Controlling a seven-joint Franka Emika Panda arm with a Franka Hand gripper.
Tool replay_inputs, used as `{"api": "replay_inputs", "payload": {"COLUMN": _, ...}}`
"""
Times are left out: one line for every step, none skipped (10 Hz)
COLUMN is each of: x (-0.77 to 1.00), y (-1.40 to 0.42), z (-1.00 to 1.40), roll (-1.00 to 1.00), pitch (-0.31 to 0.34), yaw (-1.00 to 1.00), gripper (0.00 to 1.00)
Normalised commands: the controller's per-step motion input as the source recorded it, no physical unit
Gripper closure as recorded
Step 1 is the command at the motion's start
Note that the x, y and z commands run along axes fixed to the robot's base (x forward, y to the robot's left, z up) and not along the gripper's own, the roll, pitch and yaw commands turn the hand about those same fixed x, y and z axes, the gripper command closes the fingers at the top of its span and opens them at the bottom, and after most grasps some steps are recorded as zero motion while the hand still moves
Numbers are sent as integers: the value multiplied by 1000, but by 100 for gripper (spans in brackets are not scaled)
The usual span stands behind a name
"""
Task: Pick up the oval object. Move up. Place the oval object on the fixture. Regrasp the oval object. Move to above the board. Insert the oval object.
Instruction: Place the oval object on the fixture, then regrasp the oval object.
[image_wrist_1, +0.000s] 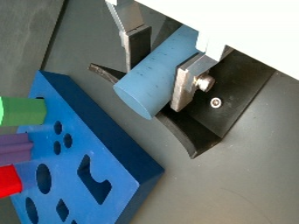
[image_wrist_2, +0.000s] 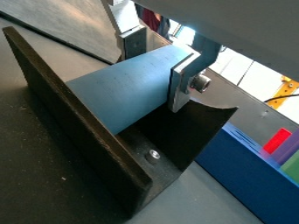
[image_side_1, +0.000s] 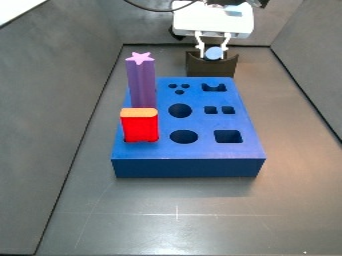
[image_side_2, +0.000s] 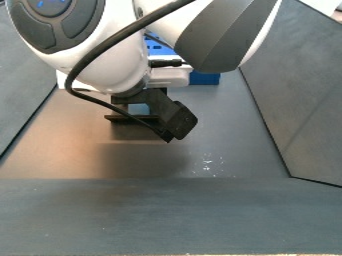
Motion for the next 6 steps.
{"api": "replay_inputs", "payload": {"x": 80, "y": 57, "z": -193, "roll": -136, "pitch": -41, "yaw": -110, "gripper": 100}}
{"api": "replay_inputs", "payload": {"x": 77, "y": 57, "z": -193, "roll": -135, "pitch": -42, "yaw": -96, "gripper": 100}}
{"api": "replay_inputs", "payload": {"x": 0, "y": 0, "z": 0, "roll": 0, "pitch": 0, "yaw": 0, "gripper": 0}}
{"api": "replay_inputs", "payload": {"x": 0, "y": 0, "z": 1000, "roll": -10, "pitch": 48, "yaw": -4, "gripper": 0}}
{"api": "replay_inputs", "payload": {"x": -4, "y": 1, "z": 1000, "roll": -9, "pitch": 51, "yaw": -1, "gripper": 0}}
{"api": "replay_inputs", "payload": {"x": -23, "y": 5, "z": 1000, "roll": 15, "pitch": 62, "yaw": -4, "gripper": 0}}
